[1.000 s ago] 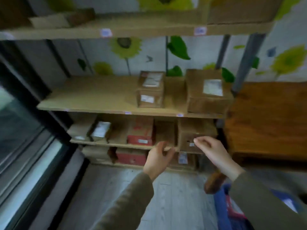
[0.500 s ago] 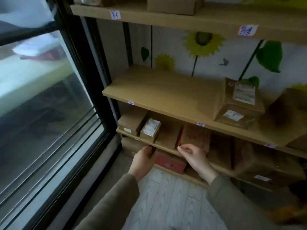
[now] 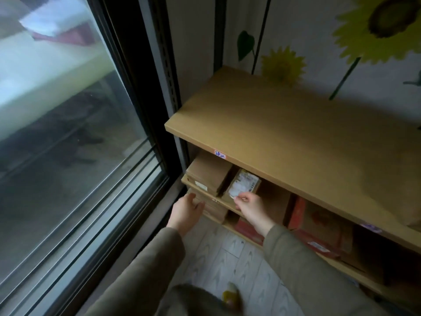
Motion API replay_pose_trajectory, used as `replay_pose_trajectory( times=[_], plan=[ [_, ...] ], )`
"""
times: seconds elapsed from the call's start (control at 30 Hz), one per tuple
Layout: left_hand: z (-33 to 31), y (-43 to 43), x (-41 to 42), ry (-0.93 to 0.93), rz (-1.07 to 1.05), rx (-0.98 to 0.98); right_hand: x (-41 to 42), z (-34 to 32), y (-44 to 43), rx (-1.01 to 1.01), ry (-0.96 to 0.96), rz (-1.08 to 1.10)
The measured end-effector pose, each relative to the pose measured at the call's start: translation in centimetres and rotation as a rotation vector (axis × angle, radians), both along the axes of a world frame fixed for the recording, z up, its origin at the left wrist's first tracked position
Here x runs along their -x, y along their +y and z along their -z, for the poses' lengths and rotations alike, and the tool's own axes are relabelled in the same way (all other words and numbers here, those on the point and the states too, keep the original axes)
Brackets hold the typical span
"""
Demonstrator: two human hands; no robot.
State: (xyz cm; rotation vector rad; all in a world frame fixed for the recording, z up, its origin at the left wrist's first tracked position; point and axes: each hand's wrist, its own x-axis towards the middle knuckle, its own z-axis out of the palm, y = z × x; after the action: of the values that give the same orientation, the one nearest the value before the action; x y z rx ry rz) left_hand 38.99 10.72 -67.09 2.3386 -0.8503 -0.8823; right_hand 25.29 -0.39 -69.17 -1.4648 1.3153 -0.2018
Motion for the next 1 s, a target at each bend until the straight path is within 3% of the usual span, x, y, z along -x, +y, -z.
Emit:
replay_pose_trajectory(
  times=[0.23, 0.37, 0.57, 0.8, 1.0],
  plan=[
    [4.5, -3.6, -9.0, -0.082, 0.125, -0.064, -7.3, 3.9, 0.0, -0.020, 0.108, 0.118],
    [7.9, -6.5, -12.9, -0.112, 0.255, -0.082, -10.7, 6.9, 0.2, -0.022, 0.128, 0.348],
    [12.6, -9.7, -15.0, -0.030, 0.272, -0.026, -13.4, 11.4, -0.1, -0.065, 0.080, 0.513],
    [17.3, -12.0, -15.7, 0.166, 0.107, 0.029, -14.8, 14.9, -0.9, -0.154, -0.011, 0.582],
    [17.4, -11.0, -15.9, 0.438, -0.115, 0.119, -14.7, 13.8, 0.6, -0.066, -0.137, 0.754]
  ],
)
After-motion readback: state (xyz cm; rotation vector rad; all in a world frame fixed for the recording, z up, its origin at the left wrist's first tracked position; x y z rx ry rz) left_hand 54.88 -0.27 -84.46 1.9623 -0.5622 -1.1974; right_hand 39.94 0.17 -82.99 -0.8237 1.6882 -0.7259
